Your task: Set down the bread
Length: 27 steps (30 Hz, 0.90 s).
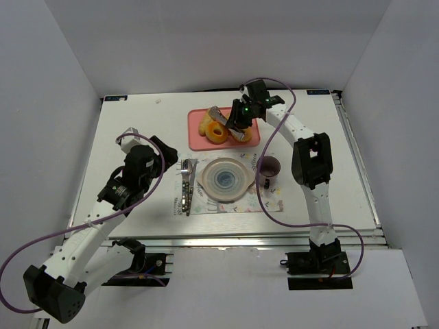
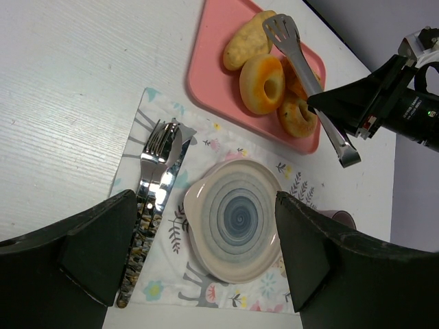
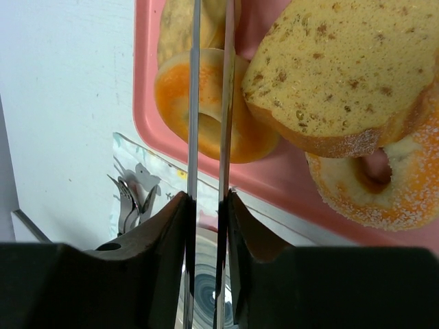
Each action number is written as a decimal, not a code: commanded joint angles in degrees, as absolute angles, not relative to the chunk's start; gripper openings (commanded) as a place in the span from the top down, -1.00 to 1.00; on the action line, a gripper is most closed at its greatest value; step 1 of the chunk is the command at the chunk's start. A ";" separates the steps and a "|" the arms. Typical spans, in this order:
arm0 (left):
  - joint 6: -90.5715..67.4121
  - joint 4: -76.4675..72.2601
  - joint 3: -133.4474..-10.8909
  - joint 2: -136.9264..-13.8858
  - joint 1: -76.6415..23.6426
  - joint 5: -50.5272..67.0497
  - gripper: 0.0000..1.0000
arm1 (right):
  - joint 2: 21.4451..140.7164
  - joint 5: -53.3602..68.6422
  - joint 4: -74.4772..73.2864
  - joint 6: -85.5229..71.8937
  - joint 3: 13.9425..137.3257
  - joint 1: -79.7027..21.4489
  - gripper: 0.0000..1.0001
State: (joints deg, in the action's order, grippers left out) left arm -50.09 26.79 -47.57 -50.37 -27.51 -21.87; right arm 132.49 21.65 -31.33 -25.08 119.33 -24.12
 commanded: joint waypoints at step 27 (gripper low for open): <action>-50.19 28.12 -51.24 -47.73 -27.60 -23.99 -0.82 | 117.17 52.81 -12.31 -34.11 111.19 -20.39 1.00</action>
State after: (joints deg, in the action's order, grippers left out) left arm -50.06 27.05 -49.17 -49.47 -27.51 -22.39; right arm 122.45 45.32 -16.71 -33.67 113.12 -21.02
